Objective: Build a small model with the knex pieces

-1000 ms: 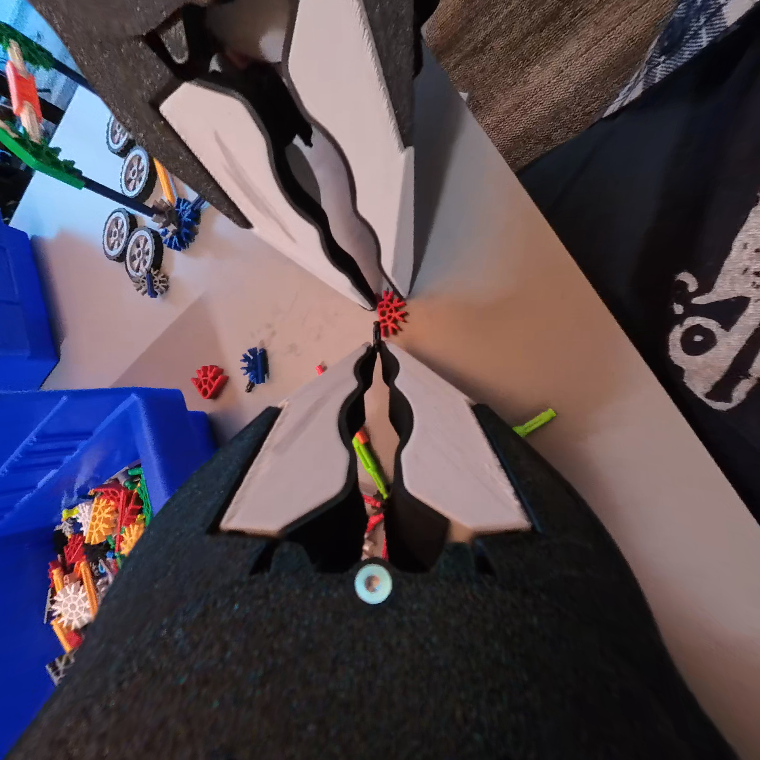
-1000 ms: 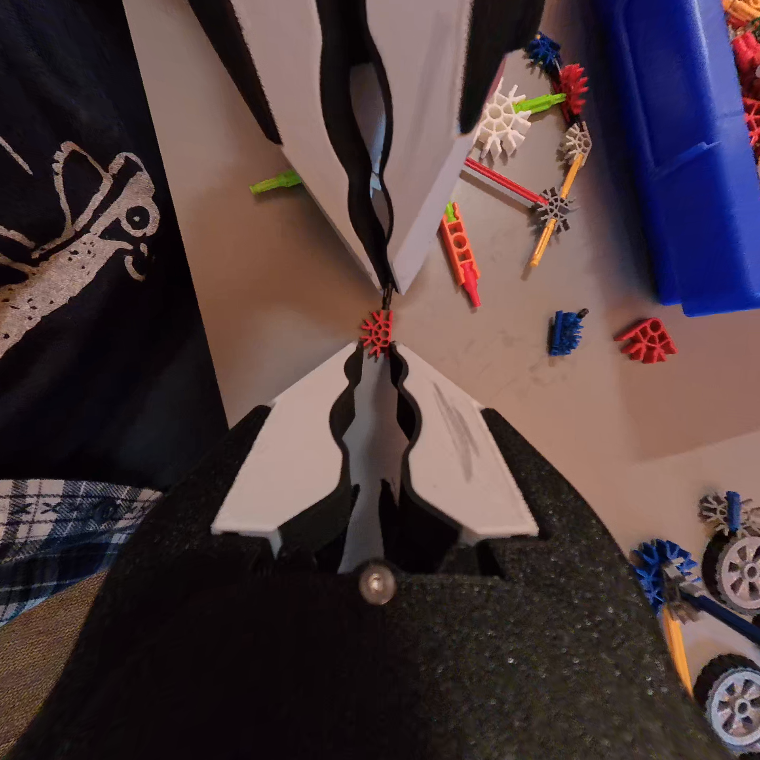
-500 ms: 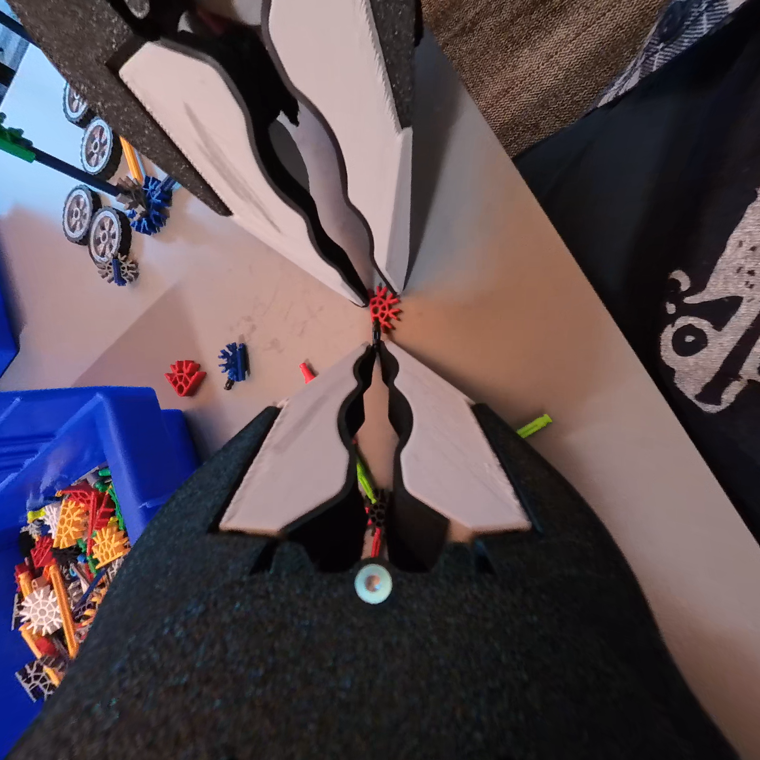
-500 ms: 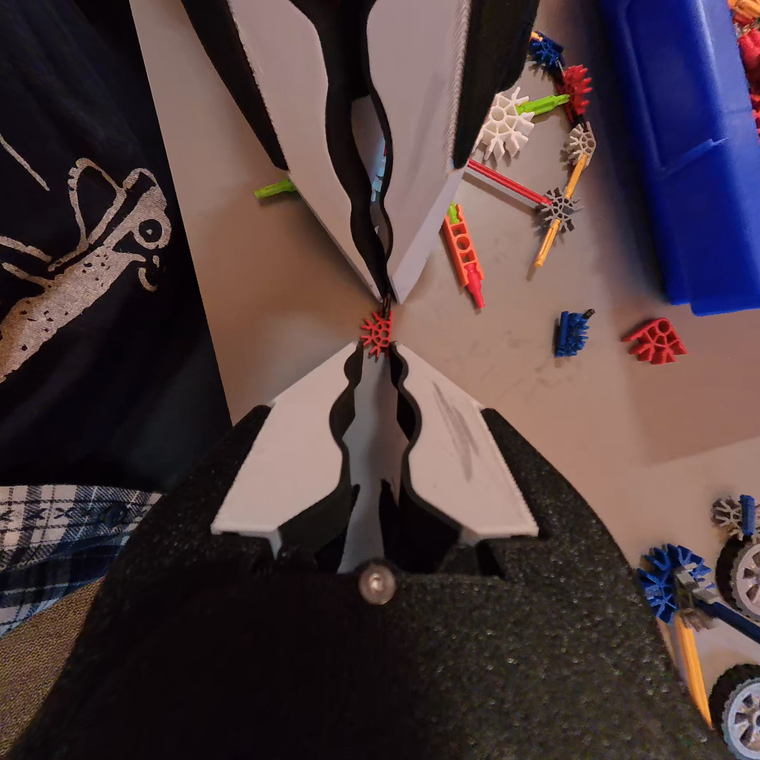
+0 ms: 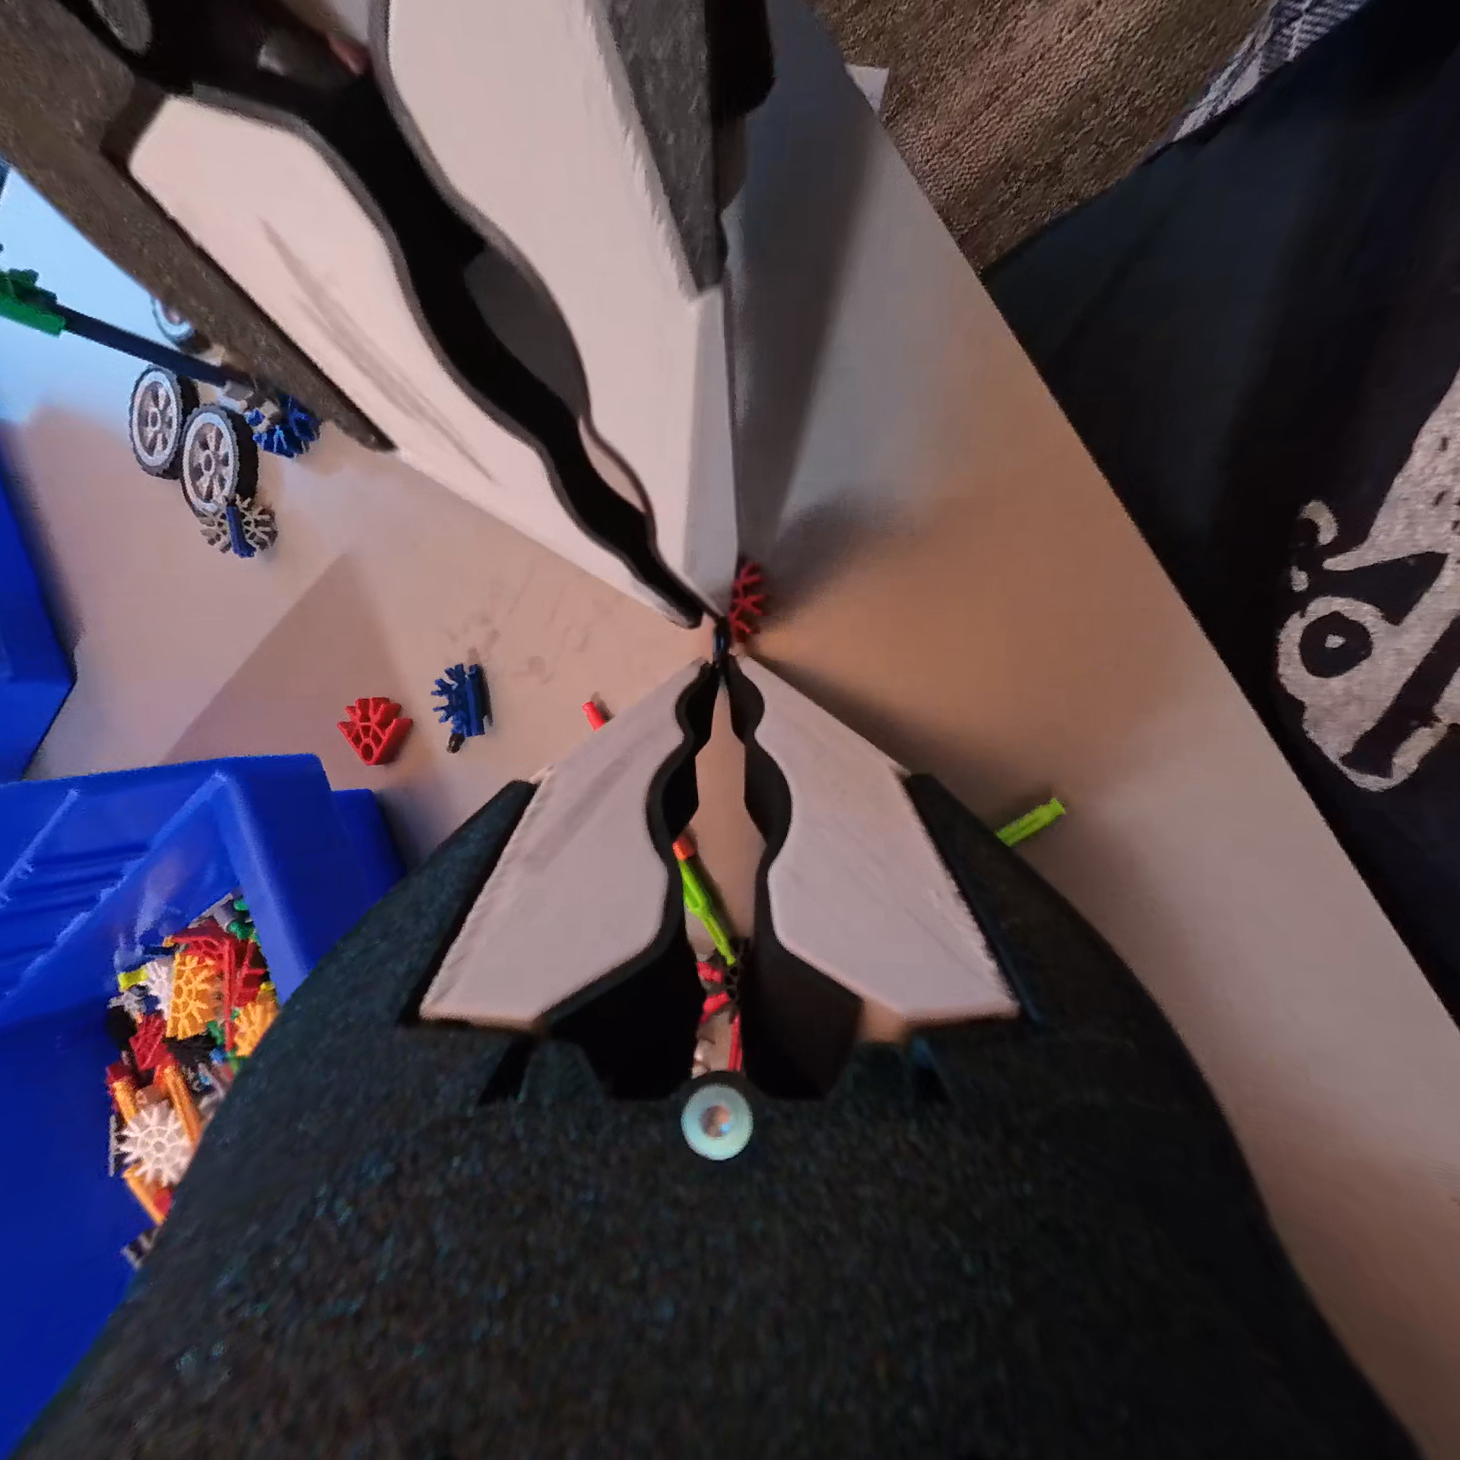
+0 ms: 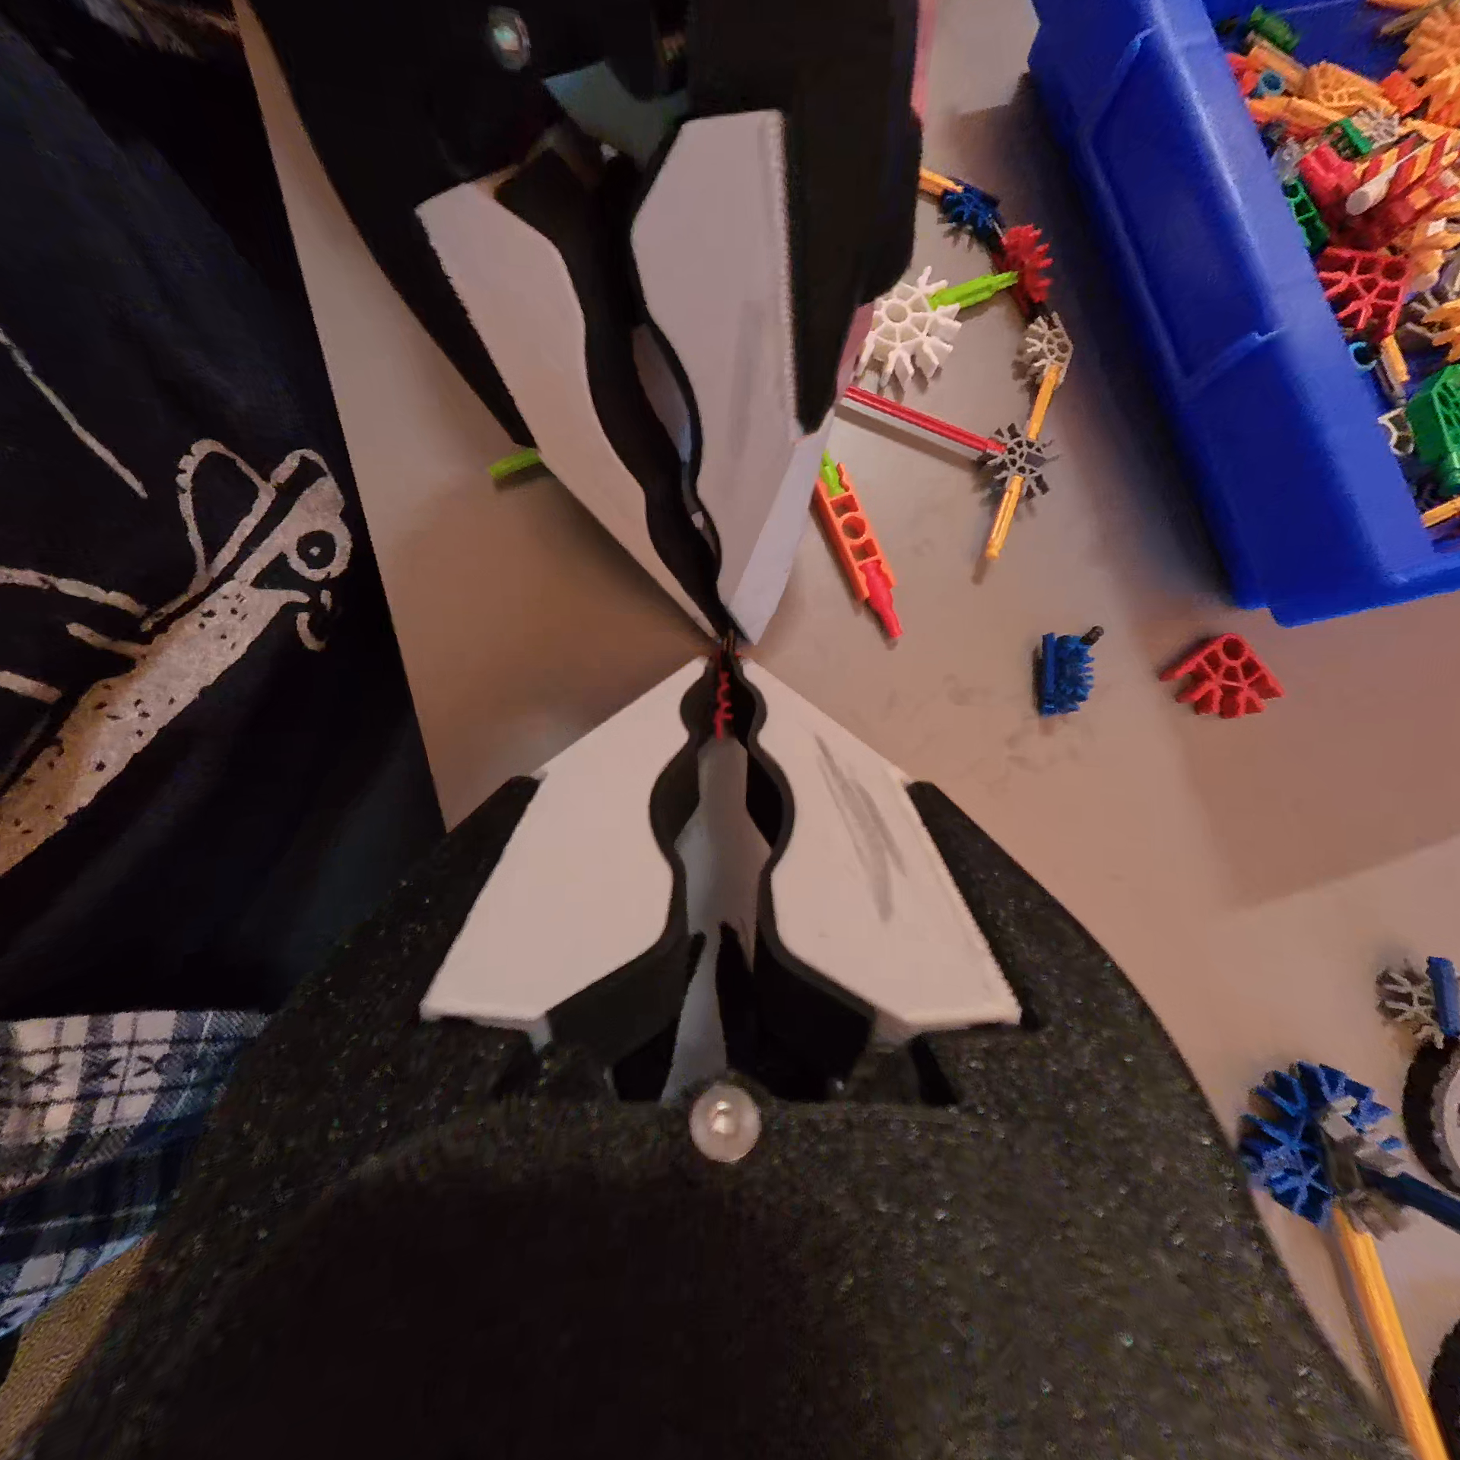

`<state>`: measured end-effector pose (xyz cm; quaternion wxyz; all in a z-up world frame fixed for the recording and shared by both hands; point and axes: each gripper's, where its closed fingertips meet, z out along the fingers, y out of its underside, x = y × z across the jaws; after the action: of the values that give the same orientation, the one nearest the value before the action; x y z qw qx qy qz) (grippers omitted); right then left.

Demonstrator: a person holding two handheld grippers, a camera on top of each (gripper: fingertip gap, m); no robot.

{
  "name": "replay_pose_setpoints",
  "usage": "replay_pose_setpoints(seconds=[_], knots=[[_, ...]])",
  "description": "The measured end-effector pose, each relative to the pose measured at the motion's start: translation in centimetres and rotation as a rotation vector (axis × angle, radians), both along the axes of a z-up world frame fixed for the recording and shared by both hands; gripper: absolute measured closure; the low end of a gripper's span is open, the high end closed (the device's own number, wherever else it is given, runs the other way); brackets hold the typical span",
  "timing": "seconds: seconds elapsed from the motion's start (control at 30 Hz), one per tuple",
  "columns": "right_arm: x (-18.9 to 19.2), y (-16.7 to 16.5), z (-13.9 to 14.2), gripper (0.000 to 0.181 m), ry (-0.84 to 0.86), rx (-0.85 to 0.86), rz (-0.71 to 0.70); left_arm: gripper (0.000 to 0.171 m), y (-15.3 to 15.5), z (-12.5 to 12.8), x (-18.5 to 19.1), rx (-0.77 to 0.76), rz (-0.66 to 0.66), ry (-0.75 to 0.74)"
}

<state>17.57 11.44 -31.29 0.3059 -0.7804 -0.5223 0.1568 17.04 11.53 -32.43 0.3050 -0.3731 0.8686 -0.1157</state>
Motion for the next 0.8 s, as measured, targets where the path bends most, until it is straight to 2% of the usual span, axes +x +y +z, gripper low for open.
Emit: replay_pose_setpoints(seconds=[0.03,0.37,0.53,0.8], knots=[[-0.1,0.1,-0.2,0.179,0.002,-0.004,-0.004,0.17,0.0,0.0,0.0,0.006,-0.004,0.004],[-0.1,0.3,-0.8,0.181,-0.034,0.003,-0.014,0.169,0.0,0.0,-0.1,0.031,-0.011,0.015],[0.0,0.4,-0.8,0.181,-0.061,-0.005,-0.015,0.16,0.2,0.4,-0.3,0.024,0.003,-0.001],[0.1,0.3,-0.8,0.181,-0.067,-0.024,-0.015,0.166,-0.6,0.8,-0.3,-0.011,-0.031,-0.022]])
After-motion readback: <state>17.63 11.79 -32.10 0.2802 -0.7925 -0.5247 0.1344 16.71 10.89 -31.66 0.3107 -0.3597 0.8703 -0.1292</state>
